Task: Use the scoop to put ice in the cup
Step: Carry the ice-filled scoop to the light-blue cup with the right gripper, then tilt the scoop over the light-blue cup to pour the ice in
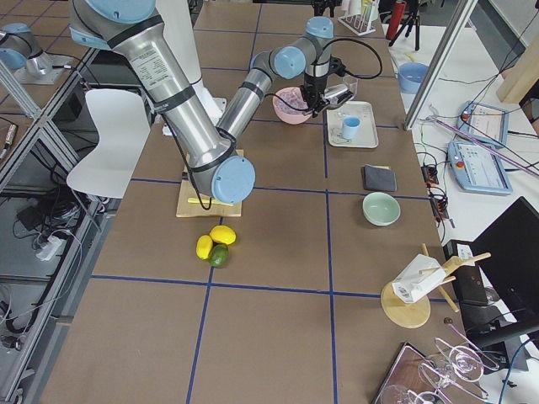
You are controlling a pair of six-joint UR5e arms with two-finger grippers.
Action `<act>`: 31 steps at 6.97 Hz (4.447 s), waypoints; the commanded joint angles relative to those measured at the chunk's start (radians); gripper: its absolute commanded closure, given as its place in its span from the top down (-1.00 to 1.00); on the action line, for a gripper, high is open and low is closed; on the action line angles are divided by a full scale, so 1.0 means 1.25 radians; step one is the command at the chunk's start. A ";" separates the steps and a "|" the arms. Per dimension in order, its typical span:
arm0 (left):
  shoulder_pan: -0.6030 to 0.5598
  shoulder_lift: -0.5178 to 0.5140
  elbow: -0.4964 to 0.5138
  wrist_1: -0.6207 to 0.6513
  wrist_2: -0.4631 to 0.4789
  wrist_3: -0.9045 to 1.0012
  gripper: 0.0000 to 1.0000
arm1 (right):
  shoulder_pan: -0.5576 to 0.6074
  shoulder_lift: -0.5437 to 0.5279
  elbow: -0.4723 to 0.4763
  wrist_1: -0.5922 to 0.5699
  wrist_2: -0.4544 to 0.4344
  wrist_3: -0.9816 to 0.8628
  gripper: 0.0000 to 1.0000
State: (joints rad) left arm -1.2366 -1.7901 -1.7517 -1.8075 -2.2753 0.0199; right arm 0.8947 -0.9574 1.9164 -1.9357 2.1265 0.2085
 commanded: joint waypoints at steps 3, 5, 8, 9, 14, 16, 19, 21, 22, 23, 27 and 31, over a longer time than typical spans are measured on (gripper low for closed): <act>-0.028 0.025 -0.001 0.009 0.002 0.001 1.00 | -0.003 0.104 -0.209 -0.011 0.003 0.009 -1.00; -0.029 0.025 0.001 0.009 0.000 0.000 1.00 | -0.017 0.128 -0.254 -0.020 0.005 0.009 -1.00; -0.029 0.025 0.002 0.009 0.000 0.000 1.00 | -0.047 0.190 -0.300 -0.111 0.001 0.007 -1.00; -0.029 0.025 0.002 0.009 0.000 0.000 1.00 | -0.049 0.250 -0.362 -0.154 0.000 0.000 -1.00; -0.026 0.025 0.010 0.008 -0.001 0.001 1.00 | -0.049 0.347 -0.422 -0.330 -0.003 -0.017 -1.00; -0.026 0.025 0.011 0.008 -0.001 0.001 1.00 | -0.049 0.385 -0.484 -0.341 -0.003 -0.018 -1.00; -0.026 0.025 0.012 0.006 -0.002 0.001 1.00 | -0.049 0.393 -0.481 -0.388 -0.003 -0.024 -1.00; -0.024 0.025 0.012 0.008 -0.003 0.001 1.00 | -0.049 0.398 -0.486 -0.392 -0.003 -0.024 -1.00; -0.024 0.025 0.011 0.008 -0.003 0.001 1.00 | -0.049 0.399 -0.489 -0.392 -0.003 -0.024 -1.00; -0.024 0.025 0.012 0.008 -0.003 0.002 1.00 | -0.052 0.398 -0.490 -0.393 -0.003 -0.024 -1.00; -0.026 0.022 0.011 0.008 -0.005 0.001 1.00 | -0.069 0.447 -0.569 -0.403 -0.020 -0.034 -1.00; -0.024 0.023 0.012 0.009 -0.003 0.001 1.00 | -0.065 0.375 -0.399 -0.403 -0.027 -0.047 -1.00</act>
State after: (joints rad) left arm -1.2672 -1.7624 -1.7379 -1.7968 -2.2797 0.0216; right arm 0.8082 -0.4269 1.2835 -2.4397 2.0929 0.1540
